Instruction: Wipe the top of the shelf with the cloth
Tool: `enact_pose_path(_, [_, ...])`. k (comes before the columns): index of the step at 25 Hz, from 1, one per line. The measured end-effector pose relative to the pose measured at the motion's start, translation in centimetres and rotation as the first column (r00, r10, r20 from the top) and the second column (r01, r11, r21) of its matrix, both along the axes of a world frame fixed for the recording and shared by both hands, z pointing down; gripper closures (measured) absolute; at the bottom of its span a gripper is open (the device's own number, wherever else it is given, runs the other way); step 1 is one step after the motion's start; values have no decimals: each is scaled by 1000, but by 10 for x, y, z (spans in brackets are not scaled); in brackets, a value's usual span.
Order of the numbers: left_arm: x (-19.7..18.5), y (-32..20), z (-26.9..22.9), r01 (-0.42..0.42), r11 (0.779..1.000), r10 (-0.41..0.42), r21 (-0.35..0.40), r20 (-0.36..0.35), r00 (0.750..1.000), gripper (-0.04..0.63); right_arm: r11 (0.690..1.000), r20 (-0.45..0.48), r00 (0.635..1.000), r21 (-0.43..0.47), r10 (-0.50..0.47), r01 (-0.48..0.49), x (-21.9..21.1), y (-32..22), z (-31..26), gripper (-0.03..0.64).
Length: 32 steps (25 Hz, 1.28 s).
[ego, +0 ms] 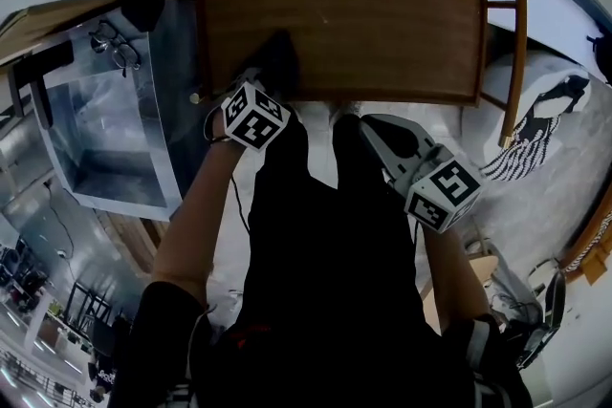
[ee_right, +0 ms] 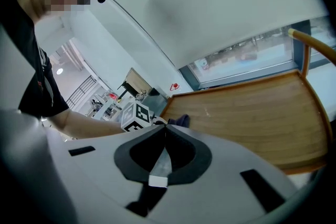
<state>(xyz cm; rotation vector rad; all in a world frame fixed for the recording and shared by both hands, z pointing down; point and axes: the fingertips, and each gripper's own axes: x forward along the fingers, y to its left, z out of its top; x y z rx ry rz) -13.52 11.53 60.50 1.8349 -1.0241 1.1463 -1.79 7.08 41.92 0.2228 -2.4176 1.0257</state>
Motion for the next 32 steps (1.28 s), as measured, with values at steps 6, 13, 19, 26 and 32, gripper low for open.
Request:
enact_pose_path(6, [27, -17, 2, -37, 999, 37, -5, -10, 999, 558, 999, 8, 999, 5, 45, -45, 27, -11, -2, 611])
enact_pose_path(13, [60, -38, 3, -81, 997, 81, -6, -18, 997, 558, 995, 14, 995, 15, 99, -99, 60, -27, -7, 611])
enact_pose_path(19, [95, -60, 3, -132, 991, 132, 2, -29, 991, 558, 989, 16, 989, 15, 147, -147, 89, -38, -7, 611])
enact_pose_path(26, [137, -84, 2, -189, 982, 189, 9, -50, 981, 558, 980, 12, 980, 9, 197, -197, 124, -48, -5, 611])
enact_pose_path(32, [170, -104, 2, -238, 971, 238, 17, -60, 969, 558, 967, 10, 968, 12, 253, -253, 154, -60, -1, 611])
